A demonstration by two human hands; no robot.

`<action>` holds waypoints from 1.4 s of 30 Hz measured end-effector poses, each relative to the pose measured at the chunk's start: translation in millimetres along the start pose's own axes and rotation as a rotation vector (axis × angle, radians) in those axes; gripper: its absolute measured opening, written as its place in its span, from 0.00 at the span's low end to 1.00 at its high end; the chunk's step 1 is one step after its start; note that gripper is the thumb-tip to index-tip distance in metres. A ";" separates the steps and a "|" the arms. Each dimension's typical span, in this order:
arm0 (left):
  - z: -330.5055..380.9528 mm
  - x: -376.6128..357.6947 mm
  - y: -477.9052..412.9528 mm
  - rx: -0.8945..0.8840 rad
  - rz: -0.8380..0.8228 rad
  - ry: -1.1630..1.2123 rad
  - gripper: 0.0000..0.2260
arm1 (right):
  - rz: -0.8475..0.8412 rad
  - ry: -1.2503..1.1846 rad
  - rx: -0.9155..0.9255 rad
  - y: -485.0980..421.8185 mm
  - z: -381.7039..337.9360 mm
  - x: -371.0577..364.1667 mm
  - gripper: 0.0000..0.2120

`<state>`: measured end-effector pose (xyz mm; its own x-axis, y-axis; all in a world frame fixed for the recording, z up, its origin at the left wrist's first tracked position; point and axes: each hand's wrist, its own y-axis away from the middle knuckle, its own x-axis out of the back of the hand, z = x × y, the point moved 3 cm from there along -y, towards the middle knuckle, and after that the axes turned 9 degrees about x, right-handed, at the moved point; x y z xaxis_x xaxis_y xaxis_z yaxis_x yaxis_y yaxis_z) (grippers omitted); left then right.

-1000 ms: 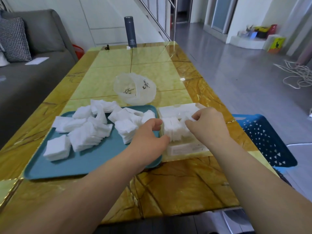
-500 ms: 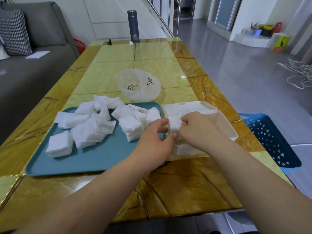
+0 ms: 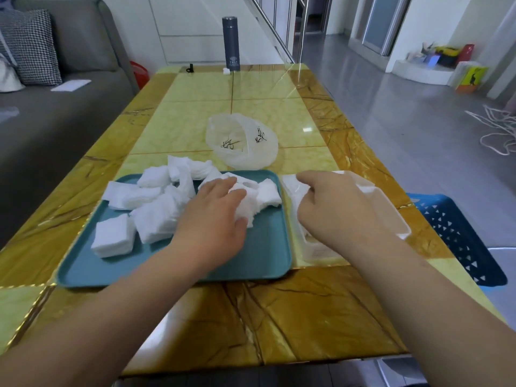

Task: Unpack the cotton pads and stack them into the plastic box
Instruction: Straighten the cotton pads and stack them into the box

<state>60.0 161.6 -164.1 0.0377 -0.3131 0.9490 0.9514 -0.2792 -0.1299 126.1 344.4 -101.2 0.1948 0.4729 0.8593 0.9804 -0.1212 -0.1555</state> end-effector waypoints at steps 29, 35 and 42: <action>-39.2 6.1 14.7 0.059 -0.218 0.684 0.27 | -0.034 -0.220 0.105 -46.3 -21.5 -93.4 0.16; -53.4 20.4 13.9 0.209 0.071 0.834 0.18 | 0.094 -0.660 0.085 -39.1 -30.5 -75.0 0.14; -51.6 27.2 22.0 0.257 -0.034 1.131 0.07 | -0.136 -1.153 0.029 -22.6 -35.8 -71.8 0.20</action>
<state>66.1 100.1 -156.0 -0.1606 -0.9777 0.1357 0.9855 -0.1513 0.0763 88.9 281.9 -141.9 -0.0144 0.9966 -0.0816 0.9927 0.0045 -0.1204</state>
